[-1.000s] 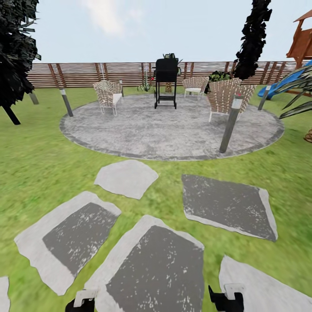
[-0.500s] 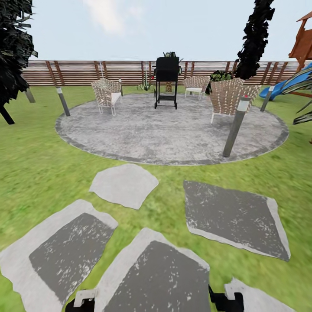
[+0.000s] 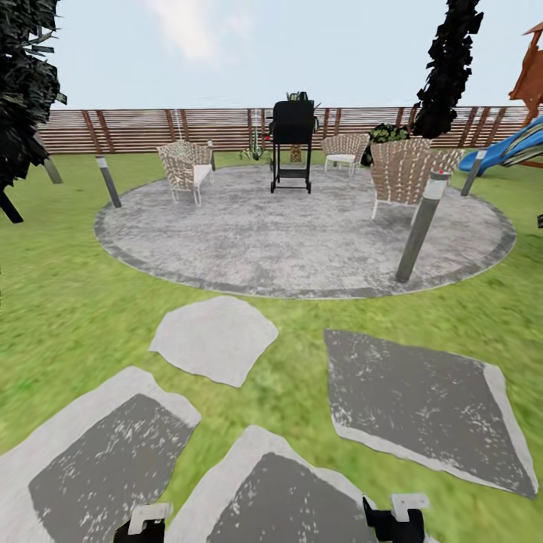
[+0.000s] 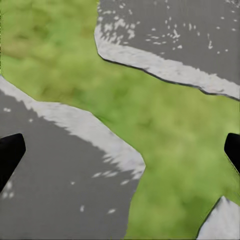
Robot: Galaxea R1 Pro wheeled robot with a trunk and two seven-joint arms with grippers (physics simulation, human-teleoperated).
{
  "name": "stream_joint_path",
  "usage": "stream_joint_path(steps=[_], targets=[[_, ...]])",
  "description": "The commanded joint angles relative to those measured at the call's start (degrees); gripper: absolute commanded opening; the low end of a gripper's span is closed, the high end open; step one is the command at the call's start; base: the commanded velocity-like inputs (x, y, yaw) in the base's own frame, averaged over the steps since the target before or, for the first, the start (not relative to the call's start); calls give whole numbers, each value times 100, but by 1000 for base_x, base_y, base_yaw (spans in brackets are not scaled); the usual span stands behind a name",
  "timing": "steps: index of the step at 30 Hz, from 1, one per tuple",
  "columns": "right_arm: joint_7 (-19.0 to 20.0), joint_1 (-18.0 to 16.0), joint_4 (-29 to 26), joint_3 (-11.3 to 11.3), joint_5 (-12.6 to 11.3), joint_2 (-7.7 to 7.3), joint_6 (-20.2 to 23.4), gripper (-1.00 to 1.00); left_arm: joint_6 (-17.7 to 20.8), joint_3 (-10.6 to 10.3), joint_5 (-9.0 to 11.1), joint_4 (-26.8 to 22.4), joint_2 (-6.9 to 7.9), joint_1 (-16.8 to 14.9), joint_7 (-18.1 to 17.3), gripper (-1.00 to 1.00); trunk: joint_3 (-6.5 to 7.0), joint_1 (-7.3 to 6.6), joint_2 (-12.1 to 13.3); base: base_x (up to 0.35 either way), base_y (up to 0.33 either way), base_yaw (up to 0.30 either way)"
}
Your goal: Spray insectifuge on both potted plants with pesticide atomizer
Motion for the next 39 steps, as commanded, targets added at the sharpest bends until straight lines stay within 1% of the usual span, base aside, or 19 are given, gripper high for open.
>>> stream_joint_path(steps=[1,11,39], targets=[[3,-3,4,1,1,-1,-18,100,-19,-6,38,5,0,-4,-4,-100,-5,2,-1,336,0,112],[3,-3,4,1,1,-1,-18,100,-20,-6,42,5,0,-4,-4,-100,-5,2,-1,336,0,143],[3,-3,4,4,1,-1,-18,100,-19,-6,42,5,0,-4,-4,-100,-5,2,-1,336,0,3]])
